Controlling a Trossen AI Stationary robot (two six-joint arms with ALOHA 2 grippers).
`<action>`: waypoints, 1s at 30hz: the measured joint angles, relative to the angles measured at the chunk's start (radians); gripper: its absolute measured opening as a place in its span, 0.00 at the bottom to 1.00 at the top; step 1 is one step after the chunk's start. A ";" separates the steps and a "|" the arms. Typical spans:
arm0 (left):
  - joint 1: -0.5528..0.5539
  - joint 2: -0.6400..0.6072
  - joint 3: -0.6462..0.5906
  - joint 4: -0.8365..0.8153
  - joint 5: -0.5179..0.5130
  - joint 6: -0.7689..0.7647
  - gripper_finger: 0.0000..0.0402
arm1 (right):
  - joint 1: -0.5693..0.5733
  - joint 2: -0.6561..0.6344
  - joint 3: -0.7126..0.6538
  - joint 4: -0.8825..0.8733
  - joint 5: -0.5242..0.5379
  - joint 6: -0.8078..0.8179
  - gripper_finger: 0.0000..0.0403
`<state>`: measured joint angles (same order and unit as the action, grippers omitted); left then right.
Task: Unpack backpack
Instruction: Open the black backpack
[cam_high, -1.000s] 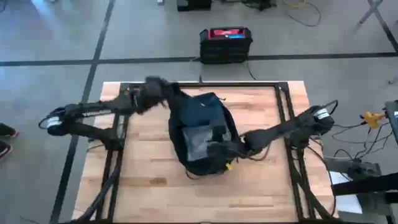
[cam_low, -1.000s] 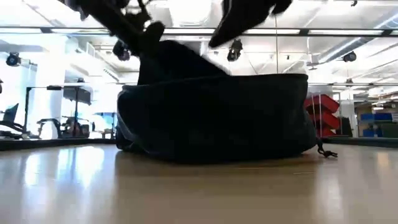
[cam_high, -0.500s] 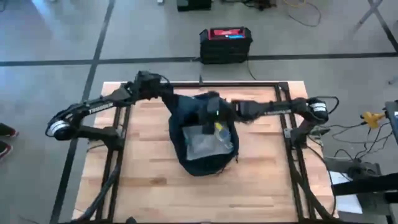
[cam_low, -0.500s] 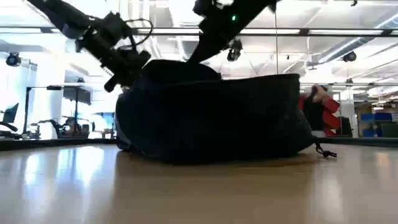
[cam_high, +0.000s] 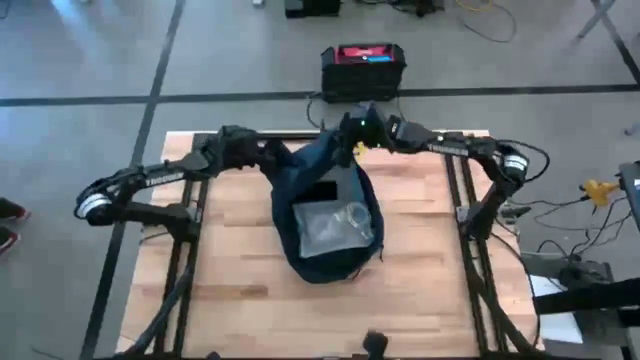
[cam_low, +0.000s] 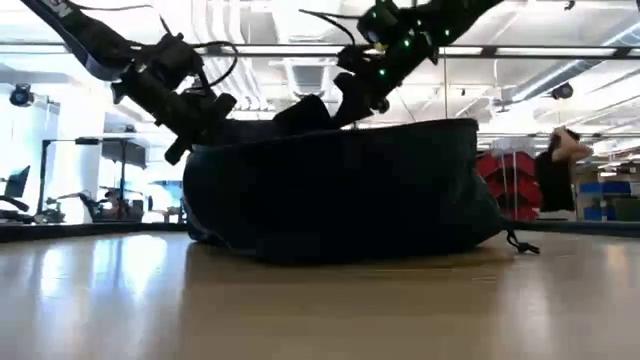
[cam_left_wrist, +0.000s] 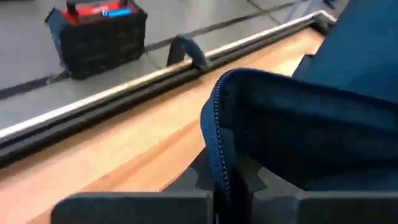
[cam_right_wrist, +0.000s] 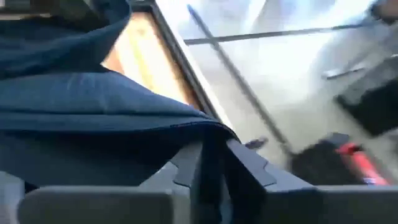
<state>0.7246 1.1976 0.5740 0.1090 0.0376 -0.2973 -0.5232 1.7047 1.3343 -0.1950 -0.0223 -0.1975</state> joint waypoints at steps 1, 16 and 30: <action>0.000 0.000 -0.005 0.008 -0.029 0.000 0.00 | -0.010 0.007 -0.003 -0.007 -0.015 0.003 0.08; -0.004 0.131 -0.156 0.150 -0.123 -0.016 0.00 | -0.017 0.087 -0.008 -0.062 -0.117 -0.007 0.00; -0.181 0.261 -0.225 0.298 0.127 -0.090 0.00 | 0.172 0.102 0.026 0.104 -0.134 -0.152 0.00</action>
<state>0.5435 1.4588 0.3489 0.4071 0.1646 -0.3878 -0.3516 1.8070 1.3604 -0.0908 -0.1563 -0.3494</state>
